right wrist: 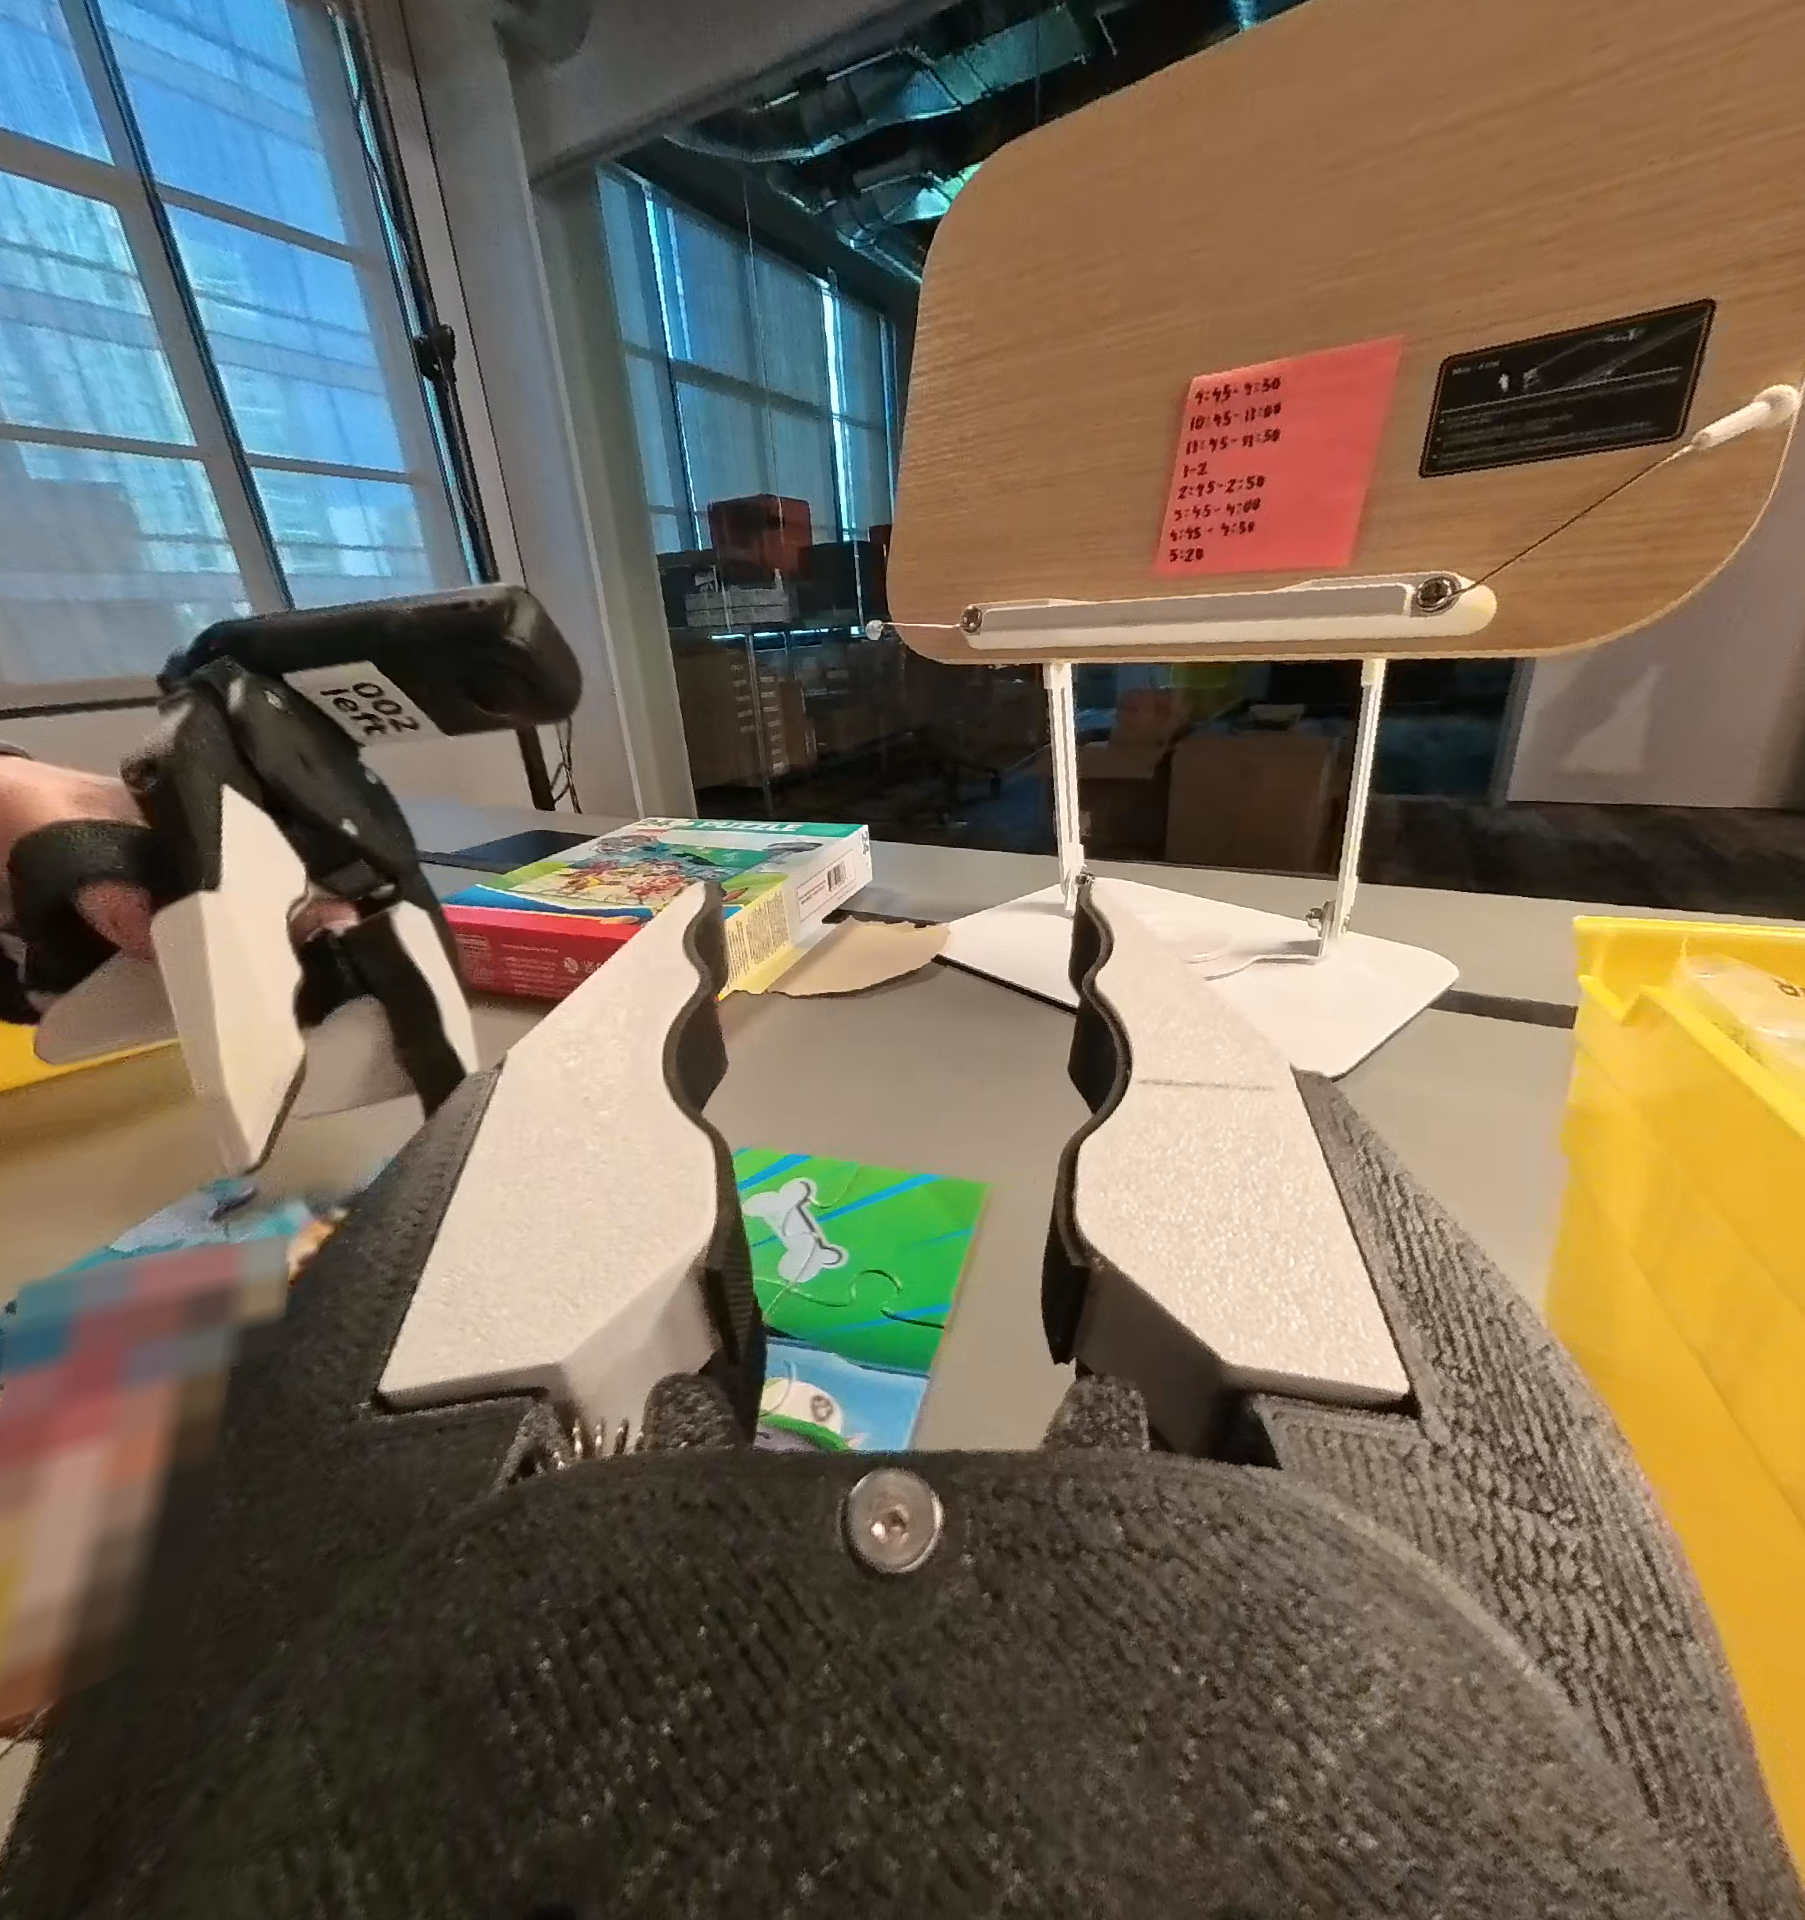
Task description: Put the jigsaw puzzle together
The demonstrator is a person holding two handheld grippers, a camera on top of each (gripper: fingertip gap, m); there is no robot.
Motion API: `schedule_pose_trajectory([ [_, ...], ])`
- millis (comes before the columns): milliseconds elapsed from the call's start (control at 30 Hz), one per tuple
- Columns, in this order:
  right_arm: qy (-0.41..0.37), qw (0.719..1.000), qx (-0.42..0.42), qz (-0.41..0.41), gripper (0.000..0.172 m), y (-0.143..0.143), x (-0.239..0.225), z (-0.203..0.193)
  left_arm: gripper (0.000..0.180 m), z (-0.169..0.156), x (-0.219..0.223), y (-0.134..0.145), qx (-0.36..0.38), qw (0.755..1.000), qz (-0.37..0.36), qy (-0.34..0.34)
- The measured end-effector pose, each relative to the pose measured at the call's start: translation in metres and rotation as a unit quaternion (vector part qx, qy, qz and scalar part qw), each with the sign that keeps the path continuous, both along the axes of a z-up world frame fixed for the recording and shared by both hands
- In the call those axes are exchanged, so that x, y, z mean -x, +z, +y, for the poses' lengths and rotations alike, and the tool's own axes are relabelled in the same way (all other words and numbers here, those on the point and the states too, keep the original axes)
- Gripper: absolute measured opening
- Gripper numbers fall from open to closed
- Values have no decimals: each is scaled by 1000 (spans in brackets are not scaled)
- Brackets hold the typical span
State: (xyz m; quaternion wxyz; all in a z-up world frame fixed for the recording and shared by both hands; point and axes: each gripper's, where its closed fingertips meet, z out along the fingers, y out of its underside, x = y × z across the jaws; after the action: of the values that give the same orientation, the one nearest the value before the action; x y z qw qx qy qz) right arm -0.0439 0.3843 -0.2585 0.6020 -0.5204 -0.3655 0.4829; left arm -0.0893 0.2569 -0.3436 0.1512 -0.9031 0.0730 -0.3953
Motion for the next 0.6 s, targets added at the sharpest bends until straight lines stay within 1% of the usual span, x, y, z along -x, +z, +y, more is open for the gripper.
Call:
schedule_pose_trajectory([
  [33,0,1000,1,2,65,0,0,0,66,1,-2,7,-9,1000,-27,7],
  [67,0,1000,2,3,65,1,-1,0,52,0,-7,18,-18,997,-69,6],
  [100,0,1000,3,4,65,1,-1,1,50,-1,-11,22,-14,996,-88,7],
  [133,0,1000,5,6,65,1,-2,1,51,-2,-9,13,-2,998,-63,11],
  [167,0,1000,6,8,65,1,-2,1,53,-5,-8,1,8,1000,-28,5],
  [200,0,1000,7,9,65,2,-3,2,53,-9,-10,-6,16,1000,-10,-5],
  [267,-1,1000,8,11,65,2,-3,2,57,-9,-17,-10,22,1000,-8,-3],
  [300,-1,1000,8,11,65,2,-3,2,57,-7,-19,-9,13,1000,-8,4],
  [367,-1,1000,8,11,65,2,-3,2,57,1,-16,-12,-12,999,25,29],
  [433,0,1000,8,12,65,2,-3,2,59,4,-24,-10,-48,998,40,17],
  [467,0,1000,8,12,65,2,-4,2,64,4,-30,-10,-67,996,52,2],
  [500,0,1000,9,13,65,2,-3,2,67,4,-35,-12,-93,992,78,-19],
  [533,1,1000,10,14,65,2,-4,2,72,6,-37,-16,-120,985,121,-38],
  [600,1,1000,11,16,65,3,-4,2,80,8,-40,-25,-171,957,216,-87],
])
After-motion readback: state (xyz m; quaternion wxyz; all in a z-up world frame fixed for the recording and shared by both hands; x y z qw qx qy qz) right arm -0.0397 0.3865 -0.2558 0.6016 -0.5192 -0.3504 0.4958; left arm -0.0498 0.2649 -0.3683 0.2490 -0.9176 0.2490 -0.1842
